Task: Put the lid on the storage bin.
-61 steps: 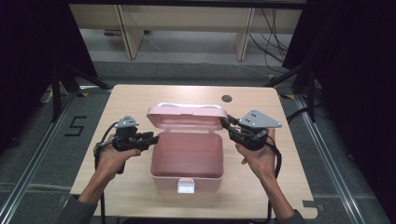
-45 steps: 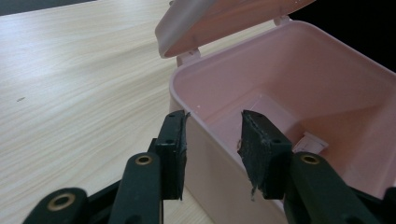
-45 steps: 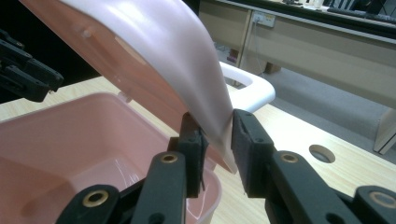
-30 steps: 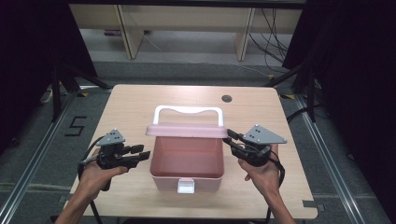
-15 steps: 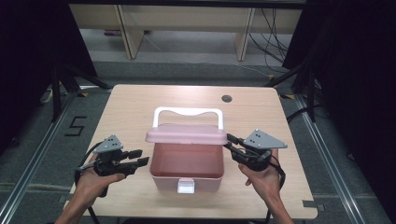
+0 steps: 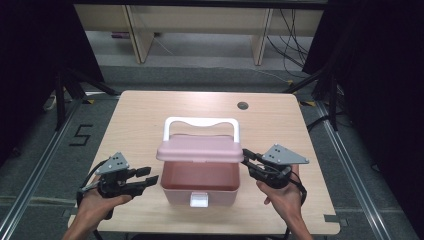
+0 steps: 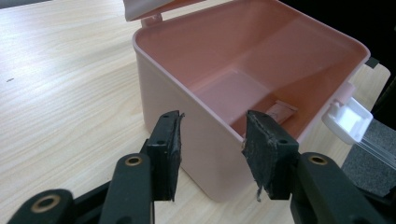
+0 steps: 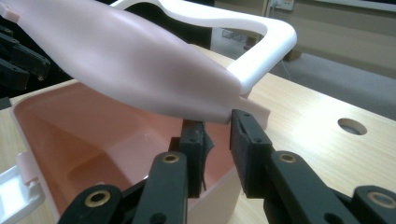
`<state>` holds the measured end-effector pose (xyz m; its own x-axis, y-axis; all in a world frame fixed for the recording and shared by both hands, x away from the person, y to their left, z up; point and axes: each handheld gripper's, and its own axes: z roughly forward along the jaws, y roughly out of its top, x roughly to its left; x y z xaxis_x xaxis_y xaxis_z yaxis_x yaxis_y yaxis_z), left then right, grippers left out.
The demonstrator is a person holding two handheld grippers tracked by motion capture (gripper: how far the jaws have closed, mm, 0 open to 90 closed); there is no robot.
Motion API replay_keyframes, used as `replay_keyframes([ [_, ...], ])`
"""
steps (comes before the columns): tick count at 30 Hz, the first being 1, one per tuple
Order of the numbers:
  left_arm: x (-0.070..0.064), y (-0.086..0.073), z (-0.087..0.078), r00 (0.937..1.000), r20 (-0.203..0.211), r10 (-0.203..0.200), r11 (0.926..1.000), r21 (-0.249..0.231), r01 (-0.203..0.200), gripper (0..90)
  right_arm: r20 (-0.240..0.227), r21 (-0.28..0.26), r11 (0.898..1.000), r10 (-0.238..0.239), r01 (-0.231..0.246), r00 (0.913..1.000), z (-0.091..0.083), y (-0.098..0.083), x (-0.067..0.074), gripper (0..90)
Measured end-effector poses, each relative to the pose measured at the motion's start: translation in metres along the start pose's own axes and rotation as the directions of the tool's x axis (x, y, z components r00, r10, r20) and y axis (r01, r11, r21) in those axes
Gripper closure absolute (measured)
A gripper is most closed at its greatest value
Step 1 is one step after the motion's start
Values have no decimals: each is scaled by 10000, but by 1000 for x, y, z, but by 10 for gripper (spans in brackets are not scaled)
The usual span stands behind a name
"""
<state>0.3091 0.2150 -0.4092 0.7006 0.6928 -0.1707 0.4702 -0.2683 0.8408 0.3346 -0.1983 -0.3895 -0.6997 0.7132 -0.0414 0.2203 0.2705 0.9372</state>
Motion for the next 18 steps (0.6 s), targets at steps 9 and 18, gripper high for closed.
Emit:
replay_keyframes([
  [9,-6,-9,1,10000,15,70,10000,9,-70,544,-300,325,9980,554,-544,9980,-3,-6,4,755],
  [18,-9,-13,1,9997,194,161,9998,121,-164,526,-520,488,9963,732,-707,9960,-4,-12,4,751],
])
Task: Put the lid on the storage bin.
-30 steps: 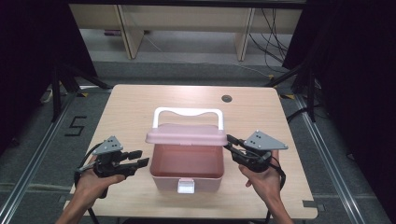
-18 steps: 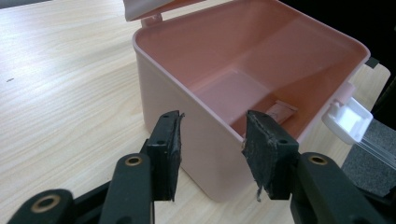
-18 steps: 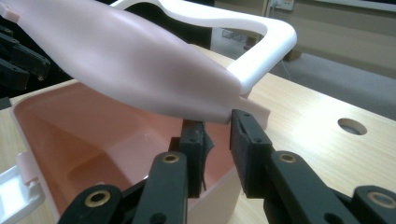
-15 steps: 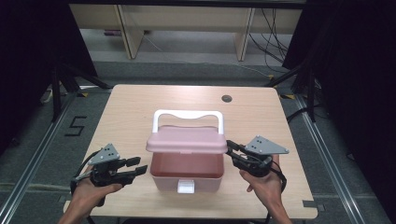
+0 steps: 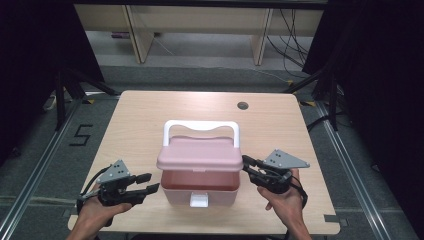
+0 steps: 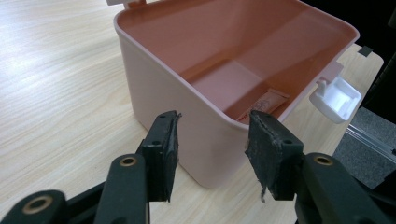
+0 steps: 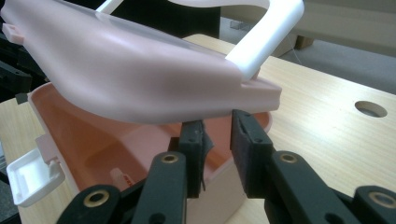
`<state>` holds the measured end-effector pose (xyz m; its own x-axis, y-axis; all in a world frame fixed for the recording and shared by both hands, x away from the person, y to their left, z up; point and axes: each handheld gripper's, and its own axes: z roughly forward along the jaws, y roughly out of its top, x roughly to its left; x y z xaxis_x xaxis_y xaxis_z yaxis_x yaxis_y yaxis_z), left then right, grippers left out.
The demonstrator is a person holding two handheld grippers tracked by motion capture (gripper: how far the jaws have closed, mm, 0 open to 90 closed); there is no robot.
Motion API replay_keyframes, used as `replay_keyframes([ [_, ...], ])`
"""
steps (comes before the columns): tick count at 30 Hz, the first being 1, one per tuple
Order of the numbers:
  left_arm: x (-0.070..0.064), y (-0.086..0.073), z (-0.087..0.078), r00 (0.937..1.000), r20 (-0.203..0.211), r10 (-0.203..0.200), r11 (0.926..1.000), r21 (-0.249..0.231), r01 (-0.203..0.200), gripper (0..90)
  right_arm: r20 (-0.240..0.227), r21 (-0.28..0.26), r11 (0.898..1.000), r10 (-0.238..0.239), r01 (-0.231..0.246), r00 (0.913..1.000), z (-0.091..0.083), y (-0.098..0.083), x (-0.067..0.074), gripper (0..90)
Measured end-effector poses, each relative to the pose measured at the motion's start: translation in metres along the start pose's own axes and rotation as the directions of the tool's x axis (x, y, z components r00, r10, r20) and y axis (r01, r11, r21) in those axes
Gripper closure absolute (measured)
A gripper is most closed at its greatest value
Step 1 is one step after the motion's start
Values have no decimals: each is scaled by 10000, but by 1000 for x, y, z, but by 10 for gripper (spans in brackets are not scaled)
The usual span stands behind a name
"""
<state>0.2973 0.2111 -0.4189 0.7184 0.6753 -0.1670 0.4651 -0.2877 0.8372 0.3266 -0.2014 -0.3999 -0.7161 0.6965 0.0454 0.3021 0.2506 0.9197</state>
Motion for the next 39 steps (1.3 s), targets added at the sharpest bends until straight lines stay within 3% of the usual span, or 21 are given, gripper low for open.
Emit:
replay_keyframes([
  [3,0,-1,0,9999,74,93,10000,0,-93,527,-105,7,10000,19,-19,9999,0,-2,0,752],
  [4,-1,-2,0,9999,127,90,10000,40,-90,528,74,9,9999,-173,172,9998,0,-2,-1,752],
  [6,-2,-3,0,9999,73,137,9998,128,-138,528,-76,39,10000,53,-53,10000,1,-4,0,751],
  [7,-2,-4,2,9998,164,102,9999,-6,-102,529,-61,18,9999,-148,148,9999,1,-4,-1,749],
  [9,-2,-6,3,9998,167,126,9999,96,-128,530,-28,157,9998,78,-77,10000,1,-5,0,748],
  [10,-3,-8,4,9996,264,77,9999,64,-79,531,12,75,9999,-114,114,9999,1,-6,-1,747],
  [12,-3,-8,5,9997,229,61,9999,158,-64,531,-83,186,9998,99,-97,9999,1,-7,0,747],
  [13,-3,-8,5,9996,290,33,9999,152,-38,531,-62,160,9999,-42,43,10000,1,-7,-1,747],
  [19,-2,-11,6,9996,277,-4,9999,109,1,532,-92,312,9994,160,-157,9998,0,-10,0,745],
  [20,-1,-11,5,9996,253,120,9997,191,-125,532,-111,298,9995,128,-124,9999,1,-11,0,744],
  [23,-2,-14,7,9997,242,4,9999,121,-7,529,105,234,9997,-61,58,9999,0,-13,-2,741],
  [24,-1,-14,6,9995,288,106,9997,233,-113,526,-16,223,9994,271,-271,9996,0,-15,0,742],
  [27,-1,-16,7,9996,276,53,9999,162,-58,521,40,231,9997,51,-52,10000,1,-17,-2,742],
  [30,-3,-16,6,9998,158,85,9993,365,-91,521,101,545,9978,369,-374,9993,1,-20,1,740],
  [32,-3,-17,8,9996,282,8,9998,219,-15,519,153,463,9989,115,-122,9998,2,-21,-1,734],
  [34,-2,-18,7,9996,231,173,9994,300,-180,518,234,550,9984,84,-96,9997,1,-21,-2,732],
  [37,-2,-19,7,9997,226,101,9994,315,-108,518,292,410,9991,52,-64,9996,2,-22,-4,726],
  [39,-3,-20,7,9997,218,104,9994,316,-111,519,258,631,9978,177,-193,9995,2,-23,-4,726],
])
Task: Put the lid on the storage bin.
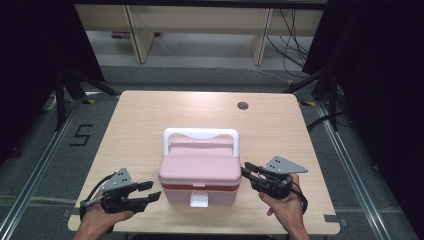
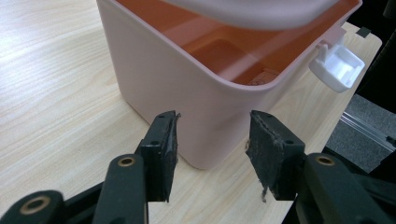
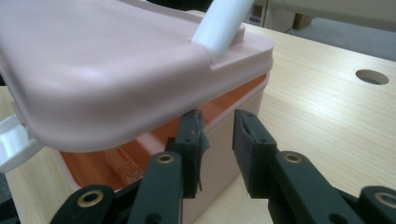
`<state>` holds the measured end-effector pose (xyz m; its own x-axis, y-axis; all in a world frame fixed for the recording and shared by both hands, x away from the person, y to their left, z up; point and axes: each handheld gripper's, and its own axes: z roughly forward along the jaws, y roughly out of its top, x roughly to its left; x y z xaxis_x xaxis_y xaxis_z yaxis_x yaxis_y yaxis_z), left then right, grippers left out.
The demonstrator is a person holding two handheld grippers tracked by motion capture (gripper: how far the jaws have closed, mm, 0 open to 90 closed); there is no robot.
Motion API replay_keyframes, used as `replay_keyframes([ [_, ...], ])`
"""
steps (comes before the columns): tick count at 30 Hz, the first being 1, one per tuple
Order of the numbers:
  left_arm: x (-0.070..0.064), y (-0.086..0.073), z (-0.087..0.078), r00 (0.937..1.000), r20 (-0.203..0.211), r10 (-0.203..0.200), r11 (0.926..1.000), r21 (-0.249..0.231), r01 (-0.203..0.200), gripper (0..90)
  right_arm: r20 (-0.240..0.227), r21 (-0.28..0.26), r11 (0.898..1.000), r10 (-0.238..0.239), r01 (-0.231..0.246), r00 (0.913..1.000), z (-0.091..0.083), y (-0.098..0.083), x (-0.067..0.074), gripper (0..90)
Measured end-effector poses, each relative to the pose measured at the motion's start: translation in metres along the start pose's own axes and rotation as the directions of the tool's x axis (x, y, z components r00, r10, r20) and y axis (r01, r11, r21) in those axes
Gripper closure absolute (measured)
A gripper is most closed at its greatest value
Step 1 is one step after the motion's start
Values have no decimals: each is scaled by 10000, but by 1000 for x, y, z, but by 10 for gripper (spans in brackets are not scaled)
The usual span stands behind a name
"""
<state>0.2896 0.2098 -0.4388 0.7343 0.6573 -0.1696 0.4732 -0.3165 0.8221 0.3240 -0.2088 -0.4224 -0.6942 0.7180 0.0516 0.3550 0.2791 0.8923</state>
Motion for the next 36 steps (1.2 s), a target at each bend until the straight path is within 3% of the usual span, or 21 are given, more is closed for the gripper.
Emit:
replay_keyframes([
  [1,0,0,1,10000,4,11,10000,-66,-11,519,-7,138,9995,295,-295,9996,0,-1,2,726],
  [2,-1,-1,1,10000,3,6,9999,-100,-6,519,140,23,9999,-117,117,9998,1,-1,-1,725],
  [6,-1,-3,2,9999,104,-1,10000,-37,1,518,302,-172,9998,73,-68,9995,0,-2,-3,707],
  [7,-1,-3,2,9999,111,-10,10000,-23,10,518,117,-175,9997,190,-188,9998,0,-1,-3,706],
  [10,-2,-4,2,9999,11,-114,9999,-121,114,516,426,-250,9996,-117,128,9990,-2,1,-4,696],
  [12,-1,-4,0,10000,-60,-69,10000,4,69,512,551,-233,9997,98,-85,9984,-2,0,-5,678],
  [14,1,-5,0,10000,-44,-40,10000,28,40,496,613,-235,9997,-22,36,9981,-3,-1,-9,639],
  [15,1,-6,0,9999,-144,-23,10000,45,24,479,627,-194,9995,269,-258,9977,-3,-2,-8,614],
  [17,3,-8,1,9995,-277,-122,9998,-152,118,433,732,-308,9992,293,-271,9969,-2,-2,-12,560],
  [22,8,-12,-1,9990,-437,-97,9999,-136,91,363,1130,-355,9980,565,-528,9920,-4,-4,-18,441],
  [23,8,-12,-1,9988,-467,-118,9998,-138,112,349,1065,-432,9952,924,-883,9900,-3,-5,-18,413],
  [24,9,-13,-2,9990,-433,-78,9999,-137,72,340,1194,-365,9976,624,-585,9909,-5,-5,-21,391],
  [25,8,-14,-2,9989,-450,-127,9996,-271,115,333,1218,-344,9973,684,-646,9902,-5,-6,-22,375],
  [27,9,-15,-3,9986,-510,-169,9995,-262,156,317,1299,-450,9941,1037,-986,9861,-5,-9,-24,337],
  [29,9,-16,-5,9983,-528,-251,9992,-326,234,298,1093,-259,9904,1381,-1361,9844,-6,-12,-27,305],
  [30,8,-17,-6,9976,-621,-302,9990,-355,280,290,1245,-215,9878,1557,-1542,9799,-7,-15,-28,285],
  [32,8,-19,-7,9978,-605,-285,9991,-317,266,271,1275,-180,9901,1403,-1391,9819,-6,-19,-31,265],
  [35,7,-22,-9,9972,-597,-451,9981,-455,424,251,1119,43,9813,1906,-1923,9753,-7,-25,-31,237],
  [36,7,-23,-10,9972,-607,-440,9983,-416,415,243,1207,136,9840,1747,-1776,9772,-8,-27,-32,232],
])
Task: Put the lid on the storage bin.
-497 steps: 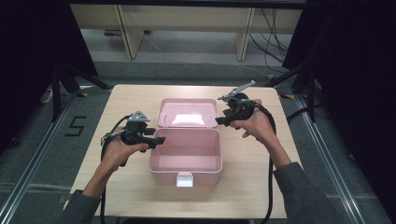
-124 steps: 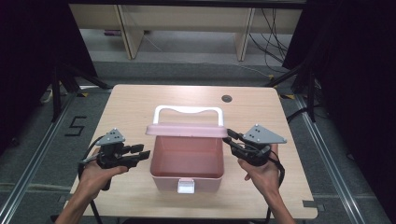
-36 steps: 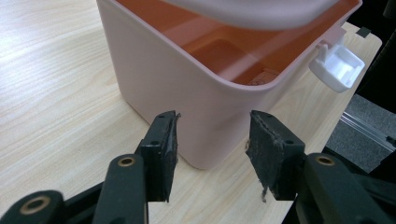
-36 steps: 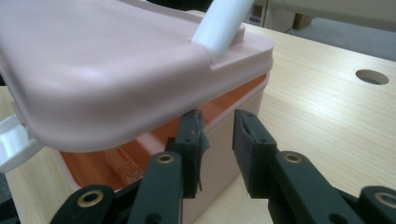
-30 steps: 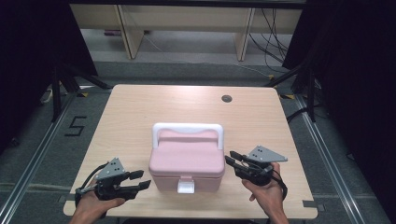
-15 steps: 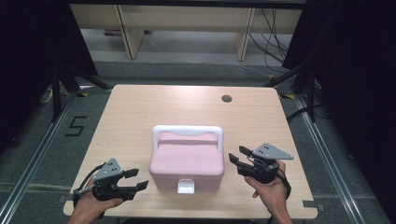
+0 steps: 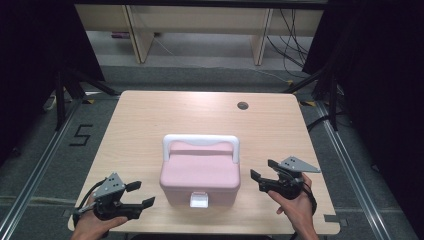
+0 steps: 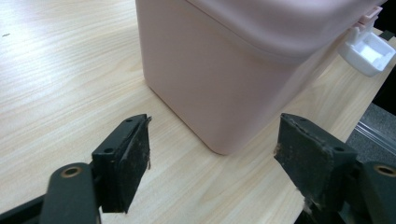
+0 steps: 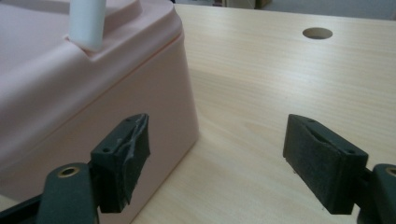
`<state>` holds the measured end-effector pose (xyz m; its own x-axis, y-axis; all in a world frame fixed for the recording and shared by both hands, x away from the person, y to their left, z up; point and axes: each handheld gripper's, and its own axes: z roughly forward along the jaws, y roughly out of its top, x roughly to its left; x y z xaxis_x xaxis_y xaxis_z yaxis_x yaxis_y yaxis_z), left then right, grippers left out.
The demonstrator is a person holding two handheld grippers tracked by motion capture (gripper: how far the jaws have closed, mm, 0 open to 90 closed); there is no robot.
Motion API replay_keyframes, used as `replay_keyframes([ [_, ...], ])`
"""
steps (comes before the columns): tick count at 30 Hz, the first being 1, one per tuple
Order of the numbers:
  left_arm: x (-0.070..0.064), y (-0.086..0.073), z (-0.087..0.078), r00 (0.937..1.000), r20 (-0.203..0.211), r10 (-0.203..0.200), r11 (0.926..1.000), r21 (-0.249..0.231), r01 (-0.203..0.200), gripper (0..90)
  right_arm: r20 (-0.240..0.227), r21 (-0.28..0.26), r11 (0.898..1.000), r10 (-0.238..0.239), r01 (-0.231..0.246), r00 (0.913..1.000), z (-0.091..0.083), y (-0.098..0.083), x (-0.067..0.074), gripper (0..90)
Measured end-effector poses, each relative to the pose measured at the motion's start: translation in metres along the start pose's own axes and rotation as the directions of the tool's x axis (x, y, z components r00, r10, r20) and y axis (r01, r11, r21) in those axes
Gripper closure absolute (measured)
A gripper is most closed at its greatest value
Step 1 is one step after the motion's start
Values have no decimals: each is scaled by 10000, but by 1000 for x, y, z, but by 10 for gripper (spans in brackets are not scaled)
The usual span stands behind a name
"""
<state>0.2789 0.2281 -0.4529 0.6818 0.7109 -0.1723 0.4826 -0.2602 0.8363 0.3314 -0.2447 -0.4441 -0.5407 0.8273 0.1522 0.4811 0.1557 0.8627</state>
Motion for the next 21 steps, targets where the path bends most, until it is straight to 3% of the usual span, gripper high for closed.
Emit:
replay_keyframes([
  [7,-3,-6,-4,10000,69,52,9999,141,-53,212,-230,32,9999,121,-121,9997,-8,-13,3,202],
  [9,-5,-8,-5,10000,41,12,9998,184,-12,206,-191,14,9999,-162,162,9997,-11,-17,3,195],
  [10,-6,-8,-6,10000,-3,-26,9998,180,26,204,-353,166,9997,195,-190,9992,-13,-19,6,192],
  [11,-6,-9,-6,10000,25,86,9998,167,-86,201,-268,61,9999,-91,93,9996,-13,-22,4,188],
  [12,-7,-10,-6,10000,30,9,9999,158,-9,199,-332,130,9999,30,-26,9994,-15,-22,5,184],
  [13,-8,-10,-6,10000,33,-24,9999,118,23,197,-289,-22,9998,-181,180,9994,-16,-25,4,181],
  [14,-9,-11,-7,10000,22,82,9998,190,-82,196,-431,75,10000,-8,12,9991,-19,-26,6,178],
  [15,-9,-12,-8,9999,0,115,9997,216,-115,196,-374,166,9997,-157,163,9992,-19,-28,5,176],
  [17,-10,-14,-7,9998,-16,205,9993,299,-205,196,-518,350,9992,190,-172,9985,-22,-31,8,173],
  [18,-12,-15,-7,9999,-45,121,9997,211,-120,196,-556,277,9996,-90,106,9984,-22,-33,7,170],
  [19,-12,-16,-7,9996,4,279,9992,284,-279,196,-562,178,9997,-170,180,9983,-22,-35,8,167],
  [21,-13,-17,-7,9996,-30,289,9989,382,-287,195,-623,439,9990,-92,120,9980,-24,-38,11,163],
])
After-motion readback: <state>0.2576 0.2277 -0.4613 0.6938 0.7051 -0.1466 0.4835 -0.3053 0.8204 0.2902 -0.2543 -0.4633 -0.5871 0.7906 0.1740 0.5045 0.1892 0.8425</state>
